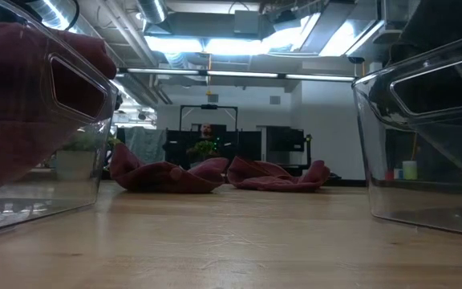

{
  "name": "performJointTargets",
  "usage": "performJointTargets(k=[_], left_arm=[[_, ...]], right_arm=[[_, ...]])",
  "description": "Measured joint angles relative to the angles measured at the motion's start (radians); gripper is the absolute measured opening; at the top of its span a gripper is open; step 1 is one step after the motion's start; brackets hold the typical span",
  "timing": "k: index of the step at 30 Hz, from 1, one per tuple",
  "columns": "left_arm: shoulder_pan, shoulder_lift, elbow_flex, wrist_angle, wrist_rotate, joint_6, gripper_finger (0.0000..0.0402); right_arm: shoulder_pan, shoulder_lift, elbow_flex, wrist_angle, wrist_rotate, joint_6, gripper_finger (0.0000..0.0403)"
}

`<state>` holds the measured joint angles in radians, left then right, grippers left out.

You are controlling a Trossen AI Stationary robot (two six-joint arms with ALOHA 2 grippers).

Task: Pick & Place hat
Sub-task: Put the black cap into the right transparent bin

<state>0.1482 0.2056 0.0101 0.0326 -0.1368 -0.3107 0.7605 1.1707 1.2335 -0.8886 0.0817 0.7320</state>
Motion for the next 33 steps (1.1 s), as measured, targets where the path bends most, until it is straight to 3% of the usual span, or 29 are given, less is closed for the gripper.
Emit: performJointTargets(k=[8,13,26,33], left_arm=[[0.0,0.0,0.0,0.0,0.0,0.0,0.013],[0.0,0.0,0.0,0.0,0.0,0.0,0.013],[0.0,0.0,0.0,0.0,0.0,0.0,0.013],[0.0,0.0,0.0,0.0,0.0,0.0,0.013]], right_arm=[[0.086,0.012,-0.122,0.027,-0.141,0.145,0.0004],[0.141,0.017,-0.255,0.14,-0.235,0.281,0.0008],[0.141,0.096,-0.314,0.197,-0.099,0.231,0.0008],[0.1,0.09,-0.237,0.109,0.017,0.159,0.0007]])
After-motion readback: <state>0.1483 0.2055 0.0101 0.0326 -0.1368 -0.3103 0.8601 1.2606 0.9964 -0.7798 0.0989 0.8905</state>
